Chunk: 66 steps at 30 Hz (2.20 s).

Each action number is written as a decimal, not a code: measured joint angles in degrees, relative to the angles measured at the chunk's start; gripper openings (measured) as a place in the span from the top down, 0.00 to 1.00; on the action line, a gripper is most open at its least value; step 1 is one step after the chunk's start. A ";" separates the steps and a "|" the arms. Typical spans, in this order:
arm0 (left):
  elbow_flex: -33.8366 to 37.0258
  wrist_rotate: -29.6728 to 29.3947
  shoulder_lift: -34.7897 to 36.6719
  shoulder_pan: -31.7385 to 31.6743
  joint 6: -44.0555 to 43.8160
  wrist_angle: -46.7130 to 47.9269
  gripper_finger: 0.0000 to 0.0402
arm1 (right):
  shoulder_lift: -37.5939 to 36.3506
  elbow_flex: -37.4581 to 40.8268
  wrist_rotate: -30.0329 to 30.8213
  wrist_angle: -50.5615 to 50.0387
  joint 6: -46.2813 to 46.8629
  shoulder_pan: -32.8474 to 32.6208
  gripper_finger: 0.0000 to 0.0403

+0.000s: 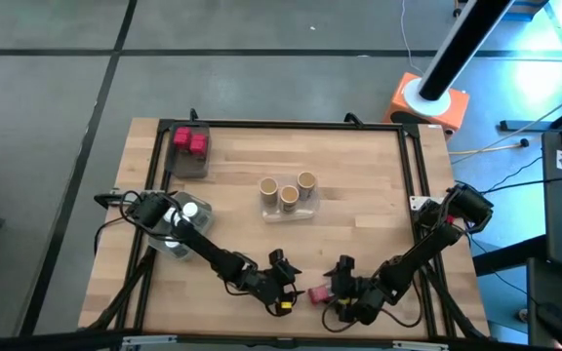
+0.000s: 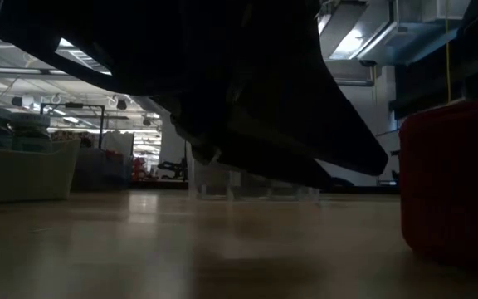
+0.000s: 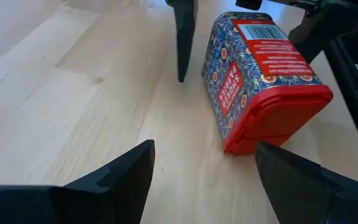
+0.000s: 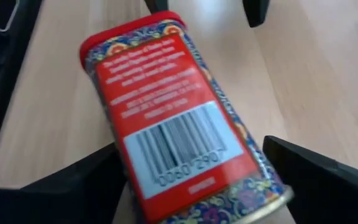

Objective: Sort spices by type
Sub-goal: Put the red seasoning can into the black bin

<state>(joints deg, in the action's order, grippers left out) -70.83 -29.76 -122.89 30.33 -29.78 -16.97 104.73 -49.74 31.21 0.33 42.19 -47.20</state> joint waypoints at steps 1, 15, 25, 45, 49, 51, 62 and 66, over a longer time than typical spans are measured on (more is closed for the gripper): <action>0.00 0.00 0.00 0.00 0.05 0.00 0.34 | 0.00 0.00 -0.28 0.22 -0.50 0.00 0.11; 0.04 -2.17 8.63 2.82 0.54 9.98 0.34 | 0.00 0.00 1.62 2.96 -6.77 -0.04 0.50; 0.04 -18.10 11.28 8.31 12.21 7.41 0.34 | -0.48 0.00 11.53 13.55 -19.58 2.65 0.50; 0.00 -7.78 11.19 2.32 18.49 2.49 0.35 | -3.13 -0.04 8.27 26.91 -37.76 7.15 0.50; 0.00 -7.74 11.19 1.91 19.51 3.31 0.44 | -3.13 -0.02 9.47 26.62 -38.08 7.15 0.50; 0.00 -7.53 11.19 1.80 20.80 3.32 0.50 | -3.10 0.02 8.68 26.59 -37.75 7.15 0.50; -0.22 -7.39 18.94 -0.19 20.91 13.55 0.51 | -5.31 -0.07 13.06 24.07 -48.34 7.21 0.05; -0.33 -7.77 24.93 -1.49 18.34 21.98 0.51 | -8.97 -0.04 21.13 21.39 -55.80 7.28 0.10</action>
<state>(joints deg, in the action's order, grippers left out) -71.16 -37.53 -97.96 28.83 -11.45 5.01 95.76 -49.78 52.34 21.72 -13.61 -39.92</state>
